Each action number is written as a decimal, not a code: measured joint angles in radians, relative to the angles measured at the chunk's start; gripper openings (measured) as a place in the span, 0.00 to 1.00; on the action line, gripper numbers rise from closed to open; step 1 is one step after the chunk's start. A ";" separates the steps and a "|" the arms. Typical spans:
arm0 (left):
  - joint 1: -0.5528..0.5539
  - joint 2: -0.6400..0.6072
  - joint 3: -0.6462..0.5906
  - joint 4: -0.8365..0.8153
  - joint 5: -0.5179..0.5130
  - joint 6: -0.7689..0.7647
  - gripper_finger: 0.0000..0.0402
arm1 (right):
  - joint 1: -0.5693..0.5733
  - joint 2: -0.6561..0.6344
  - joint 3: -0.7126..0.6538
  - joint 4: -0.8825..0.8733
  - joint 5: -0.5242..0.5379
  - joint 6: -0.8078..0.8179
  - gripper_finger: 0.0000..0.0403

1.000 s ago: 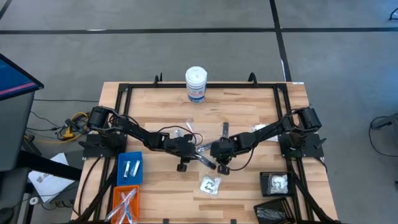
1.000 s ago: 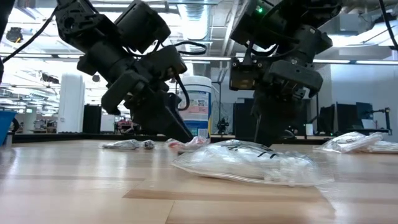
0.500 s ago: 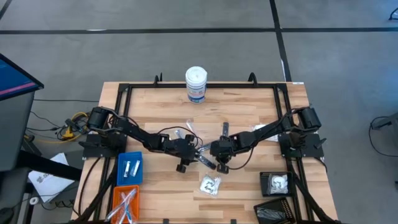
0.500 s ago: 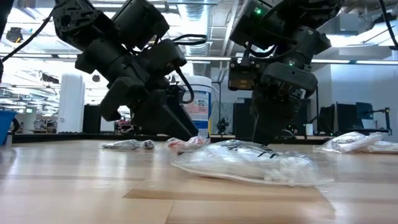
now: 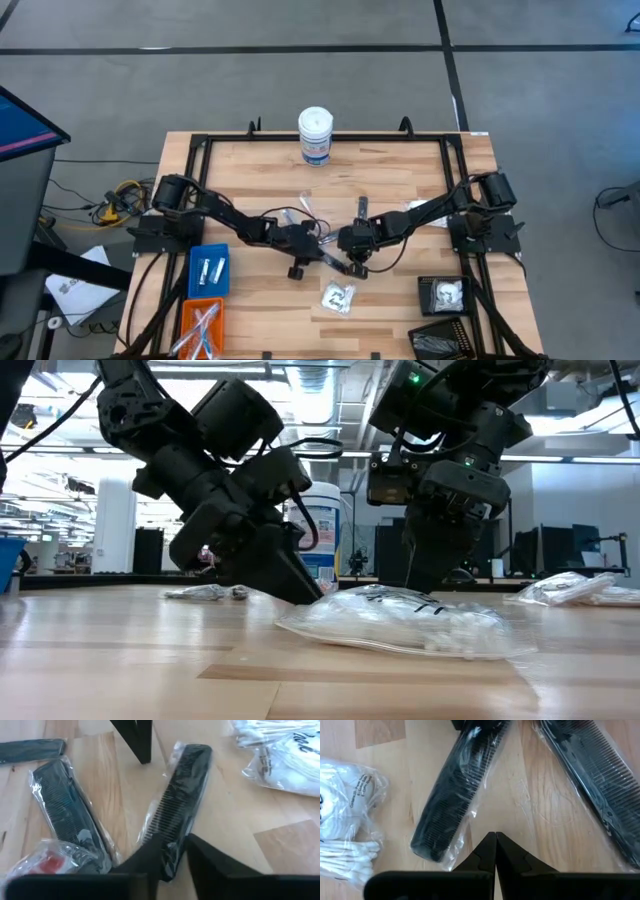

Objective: Pick & Place Travel size toiletries
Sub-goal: Put the black comb into the bottom black bin

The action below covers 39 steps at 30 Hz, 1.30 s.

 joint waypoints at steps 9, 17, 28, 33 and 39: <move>0.020 -0.005 -0.003 -0.021 -0.014 -0.030 0.00 | 0.000 0.000 0.000 0.005 0.000 0.000 0.00; -0.022 -0.066 -0.011 -0.036 -0.097 -0.030 0.00 | 0.000 0.000 0.000 0.005 0.000 -0.003 0.00; -0.048 -0.096 -0.011 -0.018 -0.147 -0.029 0.00 | -0.001 0.000 0.000 0.015 0.000 -0.008 0.00; -0.049 -0.097 -0.011 -0.014 -0.144 -0.029 0.00 | -0.001 0.000 0.000 0.015 0.000 -0.010 0.00; -0.049 -0.097 -0.011 -0.015 -0.140 -0.029 0.00 | -0.009 -0.006 0.000 0.016 0.000 -0.018 0.01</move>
